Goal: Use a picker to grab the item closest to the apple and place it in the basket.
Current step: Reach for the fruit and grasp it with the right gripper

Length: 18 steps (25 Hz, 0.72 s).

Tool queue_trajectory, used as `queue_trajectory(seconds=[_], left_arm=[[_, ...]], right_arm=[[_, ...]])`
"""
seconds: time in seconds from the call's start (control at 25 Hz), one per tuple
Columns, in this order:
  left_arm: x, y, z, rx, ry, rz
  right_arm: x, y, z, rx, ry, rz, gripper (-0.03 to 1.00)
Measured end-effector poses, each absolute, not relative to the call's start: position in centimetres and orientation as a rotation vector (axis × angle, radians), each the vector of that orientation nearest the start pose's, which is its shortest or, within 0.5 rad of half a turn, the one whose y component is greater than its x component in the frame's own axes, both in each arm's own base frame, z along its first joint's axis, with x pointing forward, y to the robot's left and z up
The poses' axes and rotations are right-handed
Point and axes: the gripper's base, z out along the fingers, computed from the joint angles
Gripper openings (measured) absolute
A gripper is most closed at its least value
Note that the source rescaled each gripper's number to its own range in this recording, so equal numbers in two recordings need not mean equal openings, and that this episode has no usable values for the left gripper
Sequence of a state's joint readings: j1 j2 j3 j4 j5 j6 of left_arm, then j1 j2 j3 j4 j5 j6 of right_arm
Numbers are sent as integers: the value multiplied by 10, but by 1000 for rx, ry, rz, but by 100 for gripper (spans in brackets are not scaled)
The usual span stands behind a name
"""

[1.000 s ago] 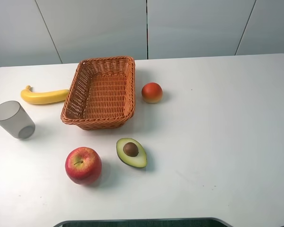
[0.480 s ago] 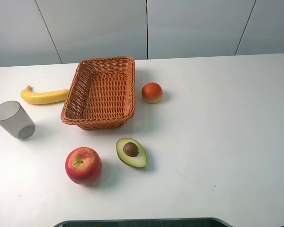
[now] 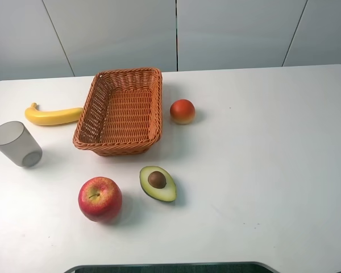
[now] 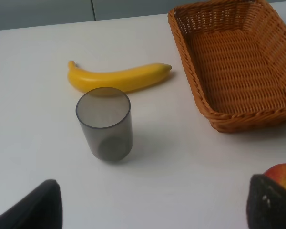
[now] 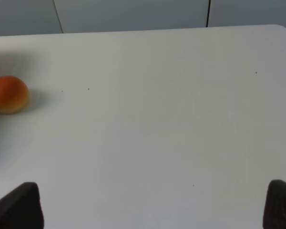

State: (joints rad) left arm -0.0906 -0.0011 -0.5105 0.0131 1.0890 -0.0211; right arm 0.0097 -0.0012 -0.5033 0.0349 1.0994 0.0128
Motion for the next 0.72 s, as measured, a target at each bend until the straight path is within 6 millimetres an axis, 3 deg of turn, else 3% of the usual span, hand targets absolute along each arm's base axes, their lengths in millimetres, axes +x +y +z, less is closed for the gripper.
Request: queue_trajectory(seconds=[0.4, 0.72], left_arm=[[-7, 2, 278, 71, 2060, -53], [-7, 2, 278, 71, 2060, -53]], right_arm=[[-1, 3, 276, 1, 2126, 56, 100], [66, 7, 309, 31, 2387, 111, 100]])
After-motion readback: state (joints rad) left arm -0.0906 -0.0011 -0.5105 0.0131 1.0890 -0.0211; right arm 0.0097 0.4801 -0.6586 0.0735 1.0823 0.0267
